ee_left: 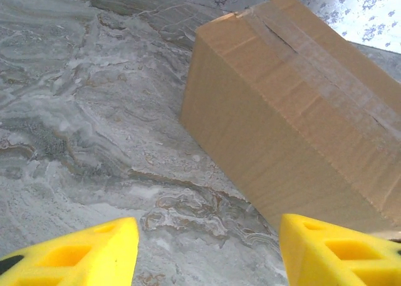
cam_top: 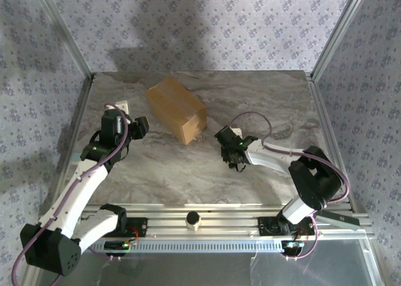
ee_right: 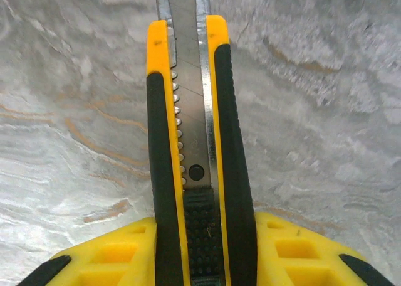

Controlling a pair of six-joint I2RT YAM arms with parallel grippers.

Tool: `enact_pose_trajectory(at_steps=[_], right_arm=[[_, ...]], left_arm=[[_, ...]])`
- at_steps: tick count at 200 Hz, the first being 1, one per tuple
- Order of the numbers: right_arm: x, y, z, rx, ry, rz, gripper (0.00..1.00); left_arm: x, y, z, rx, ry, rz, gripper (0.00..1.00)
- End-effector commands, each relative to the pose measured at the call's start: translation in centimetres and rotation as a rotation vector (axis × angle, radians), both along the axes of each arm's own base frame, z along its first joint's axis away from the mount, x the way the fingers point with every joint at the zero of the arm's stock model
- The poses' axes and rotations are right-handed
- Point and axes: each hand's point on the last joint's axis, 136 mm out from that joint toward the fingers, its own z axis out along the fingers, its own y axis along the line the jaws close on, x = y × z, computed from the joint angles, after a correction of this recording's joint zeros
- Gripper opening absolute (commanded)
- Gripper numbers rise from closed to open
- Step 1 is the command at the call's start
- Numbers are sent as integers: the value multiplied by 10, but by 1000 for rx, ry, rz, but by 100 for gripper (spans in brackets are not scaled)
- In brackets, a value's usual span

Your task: Unpack the express box

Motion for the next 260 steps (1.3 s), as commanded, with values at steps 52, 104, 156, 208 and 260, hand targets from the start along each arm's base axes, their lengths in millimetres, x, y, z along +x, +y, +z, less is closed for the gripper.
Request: enact_pose_trajectory(at_steps=[52,104,156,208,260], right_arm=[[20,-8,62,-19,-117,30,22],[29,-10,111,7,-213,67,21],[36,1,154,31,-279,139,14],[40,17,194,110,-361,197,9],[40,38,219,200,-406,276,8]], left_arm=[[-5,-30,47,-79,-68,-111,56],[-1,-63,65,-129,-56,-219,58],[7,-96,75,-208,-46,-303,63],[14,-134,74,-263,-5,-374,62],[21,-167,75,-386,-11,-454,63]])
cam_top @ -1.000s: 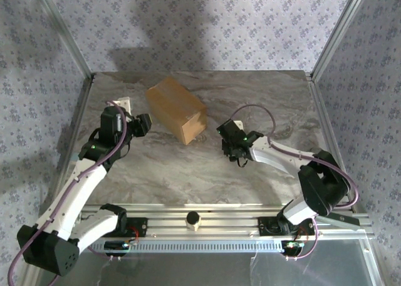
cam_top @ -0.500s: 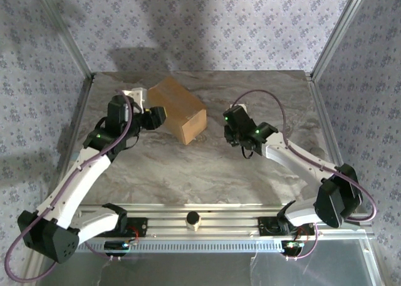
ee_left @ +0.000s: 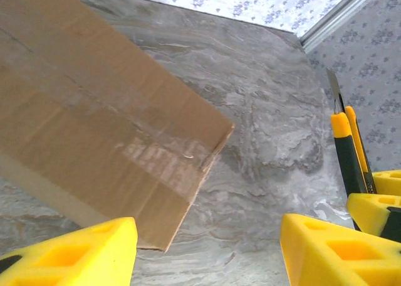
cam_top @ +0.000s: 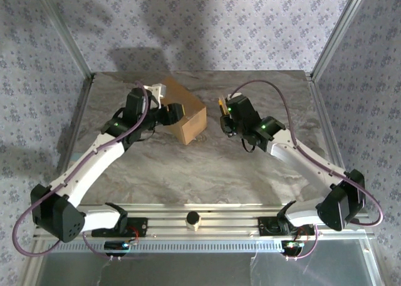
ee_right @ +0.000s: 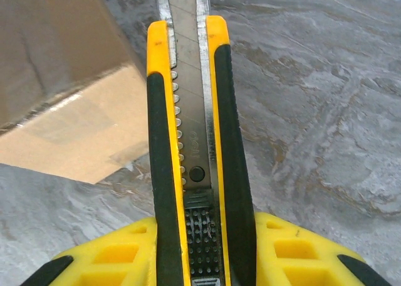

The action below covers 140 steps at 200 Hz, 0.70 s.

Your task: Unpack the express box

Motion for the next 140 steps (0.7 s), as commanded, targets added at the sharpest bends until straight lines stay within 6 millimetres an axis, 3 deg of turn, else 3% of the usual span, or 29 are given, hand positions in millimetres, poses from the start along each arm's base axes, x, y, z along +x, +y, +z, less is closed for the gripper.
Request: enact_pose_trajectory(at_steps=[1,67,140], right_arm=[[0,15,35,68,-71,70,8],[-4,47,48,124,-86,164,9],[-8,72,54,155,-91,222,9]], left_arm=[[3,-23,31,-129,-60,-59,63],[3,-60,43,-210,-98,-158,64],[7,-72,53,-285,-116,-186,65]])
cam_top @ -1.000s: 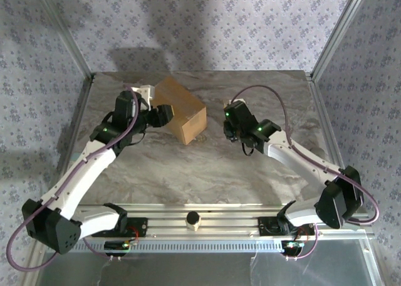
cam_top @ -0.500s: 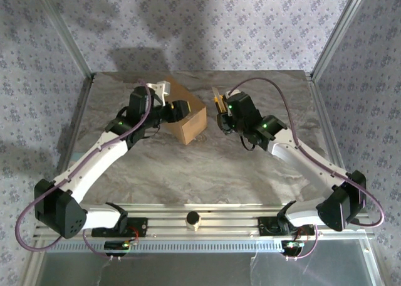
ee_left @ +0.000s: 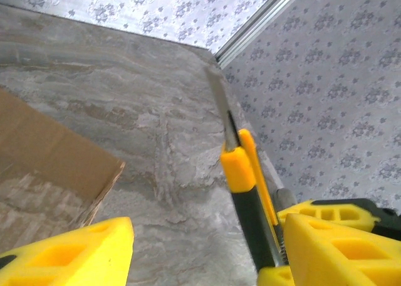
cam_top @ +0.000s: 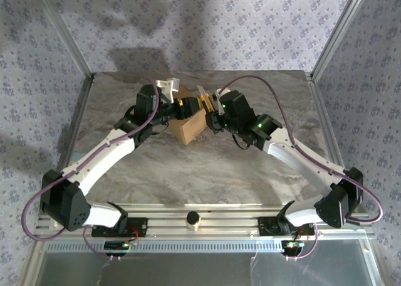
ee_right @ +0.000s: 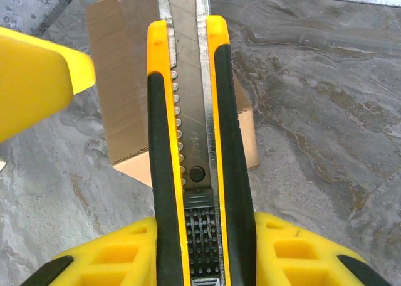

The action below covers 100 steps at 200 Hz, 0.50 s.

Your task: Unpack the express box

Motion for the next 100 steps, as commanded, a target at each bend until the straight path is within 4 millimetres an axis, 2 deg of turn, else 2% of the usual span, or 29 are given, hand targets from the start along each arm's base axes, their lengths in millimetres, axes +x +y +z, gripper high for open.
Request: enact_pose_trajectory(at_steps=[1,100], right_arm=[[1,14,19,35,-42,40,9],[-2,24,23,44,-53,64,9]], left_arm=[[1,-10,25,-70,-52,-35,65],[9,-21,19,-101,-26,-54,62]])
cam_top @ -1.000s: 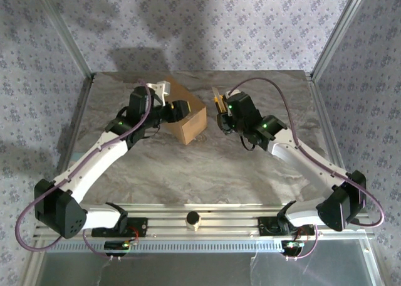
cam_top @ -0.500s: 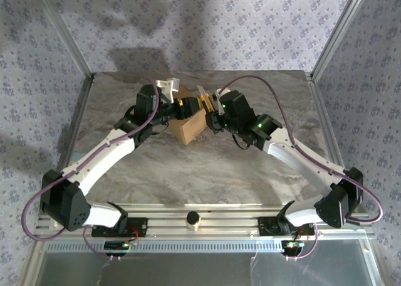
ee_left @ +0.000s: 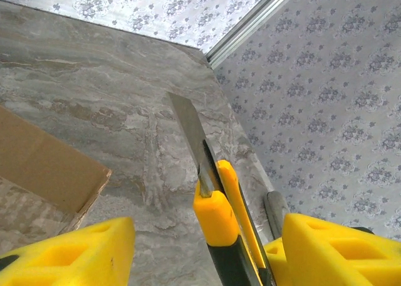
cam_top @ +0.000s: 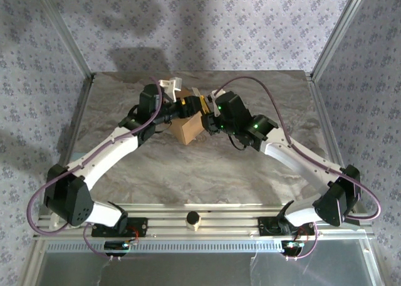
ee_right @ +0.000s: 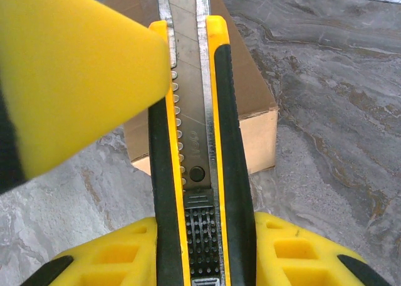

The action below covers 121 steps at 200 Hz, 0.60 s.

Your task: Unpack the express box

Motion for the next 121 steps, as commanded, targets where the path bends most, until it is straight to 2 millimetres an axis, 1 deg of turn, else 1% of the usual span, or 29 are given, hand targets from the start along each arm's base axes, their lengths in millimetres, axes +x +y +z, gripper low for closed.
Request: enact_pose_trajectory(at_steps=[1,27,81,121], right_arm=[[2,11,25,42,-54,30,9],[1,14,26,45,-53,39,9],[3,21,24,49,-47,50,9],[4,23,26,49,-50,52,9]], left_arm=[[1,-10,27,-65,-50,-35,62],[4,-16,27,-75,-48,-49,59],[8,-20,25,-73,-44,-58,57],[9,-23,18,-67,-23,-68,52]])
